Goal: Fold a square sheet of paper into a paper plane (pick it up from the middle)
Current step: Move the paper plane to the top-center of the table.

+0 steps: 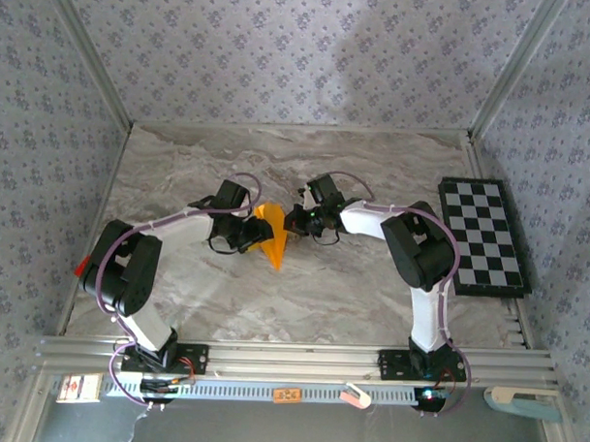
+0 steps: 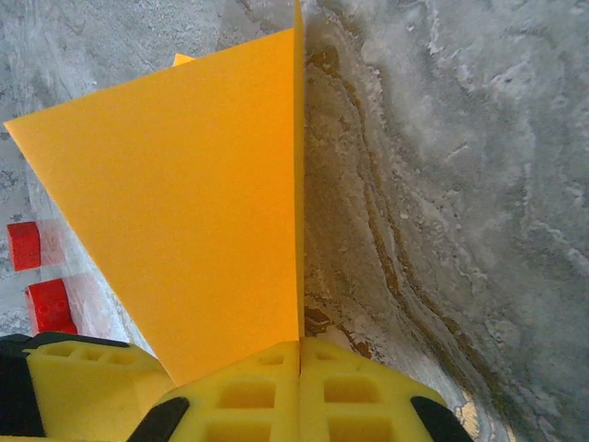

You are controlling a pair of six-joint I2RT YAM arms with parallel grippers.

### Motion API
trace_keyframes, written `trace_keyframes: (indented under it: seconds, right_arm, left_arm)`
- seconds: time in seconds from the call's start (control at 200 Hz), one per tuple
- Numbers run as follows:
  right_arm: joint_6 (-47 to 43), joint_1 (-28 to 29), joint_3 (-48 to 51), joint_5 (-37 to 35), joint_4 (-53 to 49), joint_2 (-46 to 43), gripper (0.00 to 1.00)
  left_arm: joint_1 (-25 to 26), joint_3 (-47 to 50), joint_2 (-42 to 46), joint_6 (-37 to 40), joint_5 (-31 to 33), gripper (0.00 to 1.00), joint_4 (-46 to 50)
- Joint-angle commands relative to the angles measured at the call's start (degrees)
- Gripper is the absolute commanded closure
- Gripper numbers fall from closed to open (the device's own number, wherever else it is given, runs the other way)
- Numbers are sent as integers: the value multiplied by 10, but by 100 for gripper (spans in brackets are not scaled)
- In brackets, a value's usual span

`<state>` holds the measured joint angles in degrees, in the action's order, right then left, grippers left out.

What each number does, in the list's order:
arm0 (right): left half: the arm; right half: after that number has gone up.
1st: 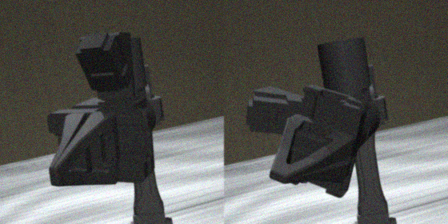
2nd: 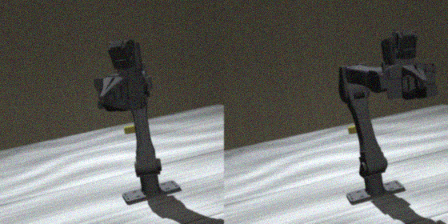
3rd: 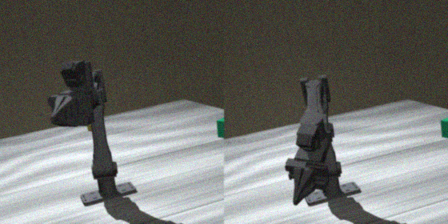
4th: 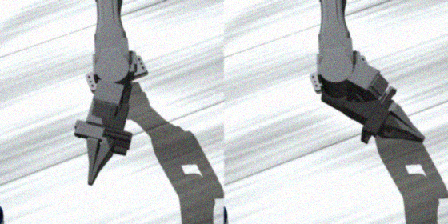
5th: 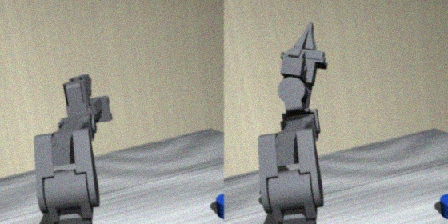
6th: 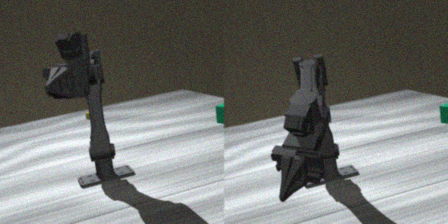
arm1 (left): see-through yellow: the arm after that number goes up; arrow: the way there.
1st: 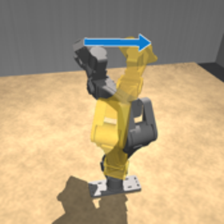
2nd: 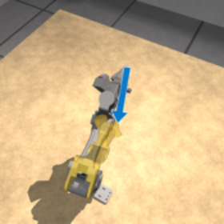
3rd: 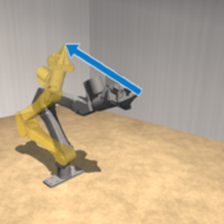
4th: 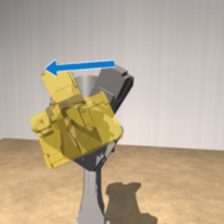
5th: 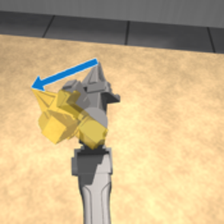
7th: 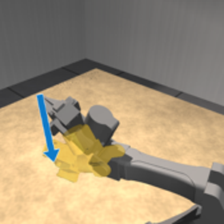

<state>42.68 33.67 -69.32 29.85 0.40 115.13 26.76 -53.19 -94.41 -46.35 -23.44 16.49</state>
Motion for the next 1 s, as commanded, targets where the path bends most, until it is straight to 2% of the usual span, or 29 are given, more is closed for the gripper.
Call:
trace_keyframes:
  seconds: [0.0,0.19,0.6,0.79,0.994]
  right_arm:
    - [1,2,-13,9,-13,6,98]
    - [1,2,-13,9,-12,5,98]
    - [2,2,-13,10,-13,4,98]
    - [2,2,-13,10,-13,4,98]
    - [3,2,-15,12,-13,4,98]
  left_arm:
    - [3,-11,12,7,-28,54,-7]
    - [8,-13,0,7,-48,57,-21]
    - [21,-16,-18,4,-21,55,-8]
    - [32,-14,-21,3,-42,54,-26]
    - [36,-31,-32,13,-18,54,-5]
